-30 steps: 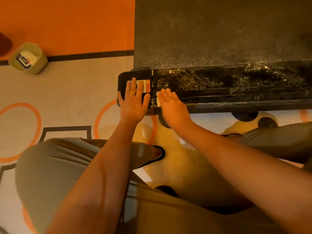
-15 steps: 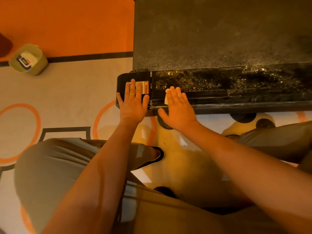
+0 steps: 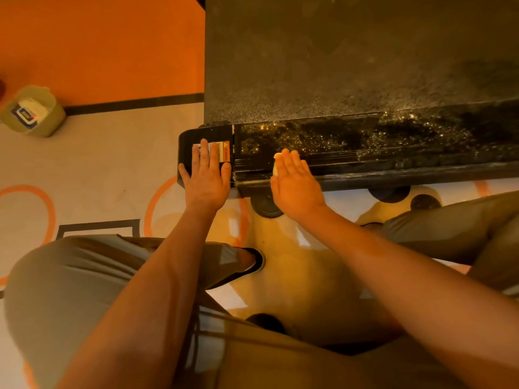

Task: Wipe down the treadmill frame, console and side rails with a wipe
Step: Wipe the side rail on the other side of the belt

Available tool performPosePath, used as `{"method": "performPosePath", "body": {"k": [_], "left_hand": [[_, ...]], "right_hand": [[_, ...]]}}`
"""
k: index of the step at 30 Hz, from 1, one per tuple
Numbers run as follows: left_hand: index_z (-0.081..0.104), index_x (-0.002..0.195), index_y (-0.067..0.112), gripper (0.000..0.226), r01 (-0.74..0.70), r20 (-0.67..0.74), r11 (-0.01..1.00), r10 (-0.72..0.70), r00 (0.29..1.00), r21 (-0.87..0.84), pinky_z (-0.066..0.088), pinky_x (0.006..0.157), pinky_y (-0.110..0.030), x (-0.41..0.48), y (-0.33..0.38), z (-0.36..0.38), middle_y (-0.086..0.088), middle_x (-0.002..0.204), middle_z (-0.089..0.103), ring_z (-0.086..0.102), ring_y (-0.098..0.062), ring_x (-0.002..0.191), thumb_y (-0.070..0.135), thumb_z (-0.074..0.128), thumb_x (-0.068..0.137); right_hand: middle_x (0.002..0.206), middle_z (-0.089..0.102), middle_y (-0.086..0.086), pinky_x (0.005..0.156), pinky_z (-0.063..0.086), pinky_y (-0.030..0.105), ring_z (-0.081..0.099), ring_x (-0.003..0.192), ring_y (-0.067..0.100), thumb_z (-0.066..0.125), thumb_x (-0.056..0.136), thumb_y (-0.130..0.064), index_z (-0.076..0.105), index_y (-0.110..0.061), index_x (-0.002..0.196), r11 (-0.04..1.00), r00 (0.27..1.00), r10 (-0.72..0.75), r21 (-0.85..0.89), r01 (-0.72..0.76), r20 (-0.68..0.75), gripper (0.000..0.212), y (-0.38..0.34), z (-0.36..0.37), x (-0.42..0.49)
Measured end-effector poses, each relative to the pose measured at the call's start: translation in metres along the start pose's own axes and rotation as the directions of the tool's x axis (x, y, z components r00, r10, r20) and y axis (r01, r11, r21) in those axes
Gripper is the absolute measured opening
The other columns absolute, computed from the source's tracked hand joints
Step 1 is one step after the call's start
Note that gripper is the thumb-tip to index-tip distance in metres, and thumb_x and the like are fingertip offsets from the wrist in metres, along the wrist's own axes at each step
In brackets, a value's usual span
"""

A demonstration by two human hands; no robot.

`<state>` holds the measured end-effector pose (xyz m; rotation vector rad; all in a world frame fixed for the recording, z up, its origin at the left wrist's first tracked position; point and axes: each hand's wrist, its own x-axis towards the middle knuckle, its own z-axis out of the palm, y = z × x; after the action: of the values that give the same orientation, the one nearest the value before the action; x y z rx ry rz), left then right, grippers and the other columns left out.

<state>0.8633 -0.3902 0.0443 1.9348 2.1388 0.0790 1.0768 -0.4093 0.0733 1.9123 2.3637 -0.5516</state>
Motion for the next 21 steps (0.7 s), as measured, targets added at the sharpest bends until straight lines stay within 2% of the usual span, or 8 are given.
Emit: {"method": "performPosePath", "body": {"k": [3,6,12,16,19,20,21], "left_hand": [[0.0,0.161,0.019,0.063,0.013,0.015,1.0,-0.013,1.0,0.008,0.001,0.121,-0.061,0.0,0.002,-0.001,-0.004,0.169,-0.006,-0.01,-0.024,0.155,0.047,0.016,0.107],[0.001,0.161,0.019,0.062,0.013,0.021,1.0,-0.013,1.0,0.006,0.001,0.121,-0.061,-0.001,0.002,-0.003,-0.004,0.169,-0.005,-0.009,-0.024,0.155,0.047,0.016,0.107],[0.001,0.161,0.019,0.062,0.012,0.016,1.0,-0.012,1.0,0.001,0.001,0.121,-0.061,-0.002,0.003,-0.003,-0.003,0.169,-0.004,-0.009,-0.023,0.155,0.047,0.015,0.107],[0.003,0.161,0.018,0.063,0.012,0.005,1.0,-0.011,1.0,-0.011,0.002,0.121,-0.062,-0.002,0.002,-0.002,-0.004,0.169,-0.003,-0.009,-0.023,0.155,0.047,0.015,0.107],[0.004,0.161,0.018,0.062,0.014,-0.002,1.0,-0.014,1.0,-0.019,0.002,0.121,-0.062,-0.002,0.003,-0.002,-0.004,0.169,-0.002,-0.008,-0.024,0.155,0.045,0.016,0.107],[0.004,0.161,0.019,0.061,0.016,-0.006,1.0,-0.016,1.0,-0.022,0.002,0.121,-0.062,-0.002,0.004,-0.002,-0.004,0.169,-0.002,-0.008,-0.024,0.155,0.045,0.016,0.107],[0.003,0.161,0.019,0.061,0.018,-0.01,1.0,-0.018,1.0,-0.025,0.002,0.121,-0.062,-0.003,0.005,-0.003,-0.004,0.169,-0.002,-0.007,-0.023,0.155,0.045,0.017,0.108]], "right_hand": [[0.167,0.0,0.014,0.125,0.002,0.042,-0.002,0.154,0.03,0.022,0.108,-0.029,0.002,-0.008,0.158,0.998,0.999,-0.054,-0.038,0.054,0.006,0.058,-0.004,0.001,0.003],[0.167,0.002,0.013,0.123,0.004,0.041,-0.001,0.154,0.029,0.028,0.108,-0.024,0.003,-0.008,0.158,0.995,0.997,-0.072,-0.063,0.071,-0.01,0.058,0.03,-0.004,-0.004],[0.166,0.009,0.013,0.124,0.004,0.041,0.003,0.154,0.028,0.023,0.108,-0.025,0.013,-0.007,0.158,0.993,0.99,0.119,0.032,-0.117,-0.074,0.054,0.108,-0.017,-0.024],[0.165,0.008,0.018,0.124,0.002,0.043,0.001,0.153,0.033,0.02,0.108,-0.026,0.012,-0.003,0.158,0.979,0.979,0.193,0.082,-0.188,-0.063,0.055,0.089,-0.012,-0.021],[0.162,0.006,0.028,0.124,0.009,0.052,0.001,0.151,0.044,-0.004,0.103,-0.034,0.01,0.004,0.156,0.991,0.988,0.136,0.005,-0.136,-0.069,0.067,0.062,0.004,-0.022],[0.162,0.005,0.029,0.123,0.01,0.054,0.001,0.15,0.045,-0.006,0.102,-0.036,0.009,0.005,0.155,0.994,0.993,0.101,-0.025,-0.103,-0.068,0.069,0.051,0.008,-0.021],[0.162,0.002,0.029,0.124,0.008,0.053,-0.001,0.151,0.044,0.0,0.104,-0.038,0.006,0.004,0.156,0.996,0.995,0.08,-0.032,-0.082,-0.059,0.067,0.038,0.011,-0.02]]}}
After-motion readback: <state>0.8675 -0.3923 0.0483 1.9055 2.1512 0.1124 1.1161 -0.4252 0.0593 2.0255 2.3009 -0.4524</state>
